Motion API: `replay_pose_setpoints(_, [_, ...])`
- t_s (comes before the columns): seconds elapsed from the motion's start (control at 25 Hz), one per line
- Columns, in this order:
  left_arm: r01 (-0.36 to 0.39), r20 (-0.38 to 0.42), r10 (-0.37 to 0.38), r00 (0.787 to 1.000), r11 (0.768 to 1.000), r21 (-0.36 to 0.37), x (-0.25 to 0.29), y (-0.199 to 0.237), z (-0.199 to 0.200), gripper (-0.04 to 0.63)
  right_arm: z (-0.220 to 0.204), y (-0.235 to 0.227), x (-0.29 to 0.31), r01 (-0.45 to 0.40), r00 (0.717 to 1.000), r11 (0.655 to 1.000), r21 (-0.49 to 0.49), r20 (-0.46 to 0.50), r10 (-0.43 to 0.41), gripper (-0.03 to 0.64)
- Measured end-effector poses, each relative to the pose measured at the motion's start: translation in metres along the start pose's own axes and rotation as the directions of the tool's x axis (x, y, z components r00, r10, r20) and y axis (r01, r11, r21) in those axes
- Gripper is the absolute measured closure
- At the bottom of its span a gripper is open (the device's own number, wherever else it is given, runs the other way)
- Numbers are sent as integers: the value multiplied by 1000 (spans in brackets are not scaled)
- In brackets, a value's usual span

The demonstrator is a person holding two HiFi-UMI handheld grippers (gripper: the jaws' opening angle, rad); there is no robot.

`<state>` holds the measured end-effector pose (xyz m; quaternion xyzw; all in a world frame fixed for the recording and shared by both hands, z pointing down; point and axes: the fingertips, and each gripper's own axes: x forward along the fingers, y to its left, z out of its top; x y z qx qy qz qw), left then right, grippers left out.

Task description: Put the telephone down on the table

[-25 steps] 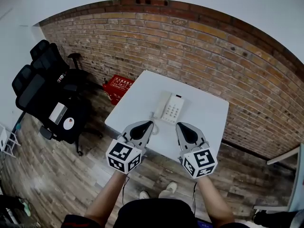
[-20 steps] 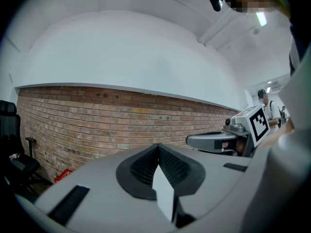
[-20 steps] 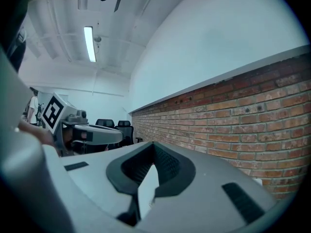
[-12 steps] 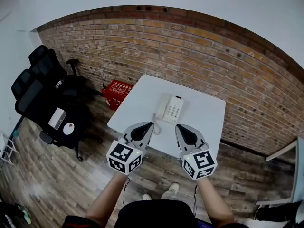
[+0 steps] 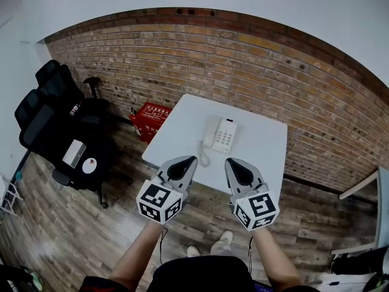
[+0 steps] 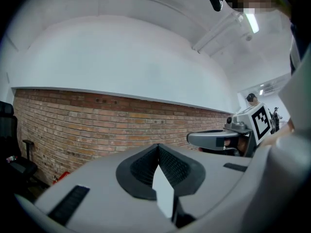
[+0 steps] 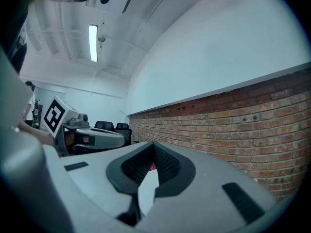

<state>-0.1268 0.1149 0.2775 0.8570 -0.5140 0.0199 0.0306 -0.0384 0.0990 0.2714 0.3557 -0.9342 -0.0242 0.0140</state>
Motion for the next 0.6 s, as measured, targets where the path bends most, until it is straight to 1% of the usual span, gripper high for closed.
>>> replay_pose_setpoints(0.4, [9, 19, -9, 1000, 1000, -8, -37, 0, -2, 586, 6, 37, -13, 17, 1000, 1000, -13, 13, -17, 604])
replay_pose_setpoints(0.6, [10, 16, -10, 1000, 1000, -11, -41, -3, -3, 586, 10, 43, -18, 15, 1000, 1000, -14, 17, -14, 604])
